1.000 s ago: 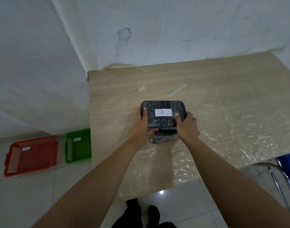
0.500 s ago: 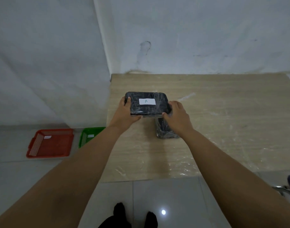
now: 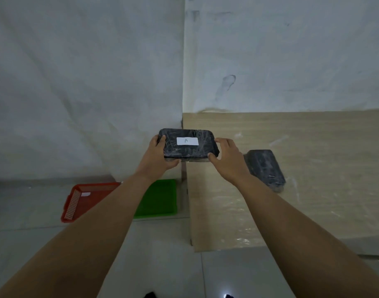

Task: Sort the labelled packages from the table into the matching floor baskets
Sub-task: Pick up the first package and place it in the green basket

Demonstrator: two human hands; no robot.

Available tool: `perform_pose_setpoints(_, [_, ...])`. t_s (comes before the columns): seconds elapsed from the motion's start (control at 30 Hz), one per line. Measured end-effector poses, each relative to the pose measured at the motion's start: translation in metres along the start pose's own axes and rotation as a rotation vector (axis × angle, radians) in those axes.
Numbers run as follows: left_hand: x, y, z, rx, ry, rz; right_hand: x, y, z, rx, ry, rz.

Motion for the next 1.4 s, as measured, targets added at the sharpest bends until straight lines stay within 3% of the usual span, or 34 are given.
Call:
perform_pose_setpoints(0.33, [0.072,-0.114,-0.004,0.034,-0.019,0.009,-0.086,-0.100,0.021,0.007,-0.015,0.024])
perform_pose_setpoints(0.5, [0.090,-0.161,0.012,0.084,0.003,0.005,-0.121,-0.126,0.053,0.015,-0.044,0.004])
perform_pose_setpoints(0.8, [0.103,-0.242,0.055,0.162,-0.096,-0.027,-0.192,-0.152,0.123,-0.066,-0.099,0.012])
perform_pose_setpoints(1.1, [0.036,-0.333,0.050,0.239,-0.267,-0.112,-0.297,-0.114,0.124,-0.218,-0.204,-0.011])
perform_pose_setpoints(1.4, [-0.135,-0.453,0.022,0.335,-0.317,-0.195,-0.457,0.012,0.109,-0.340,-0.272,-0.045])
Point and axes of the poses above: each hand's wrist, its own z-axis towards the middle knuckle, its own x-axis out of the back of the hand, y = z × x, the point moved 4 cm from there along z, towards the middle knuckle, and after that the axes turned 3 degrees about -x, right-handed, at the moved point
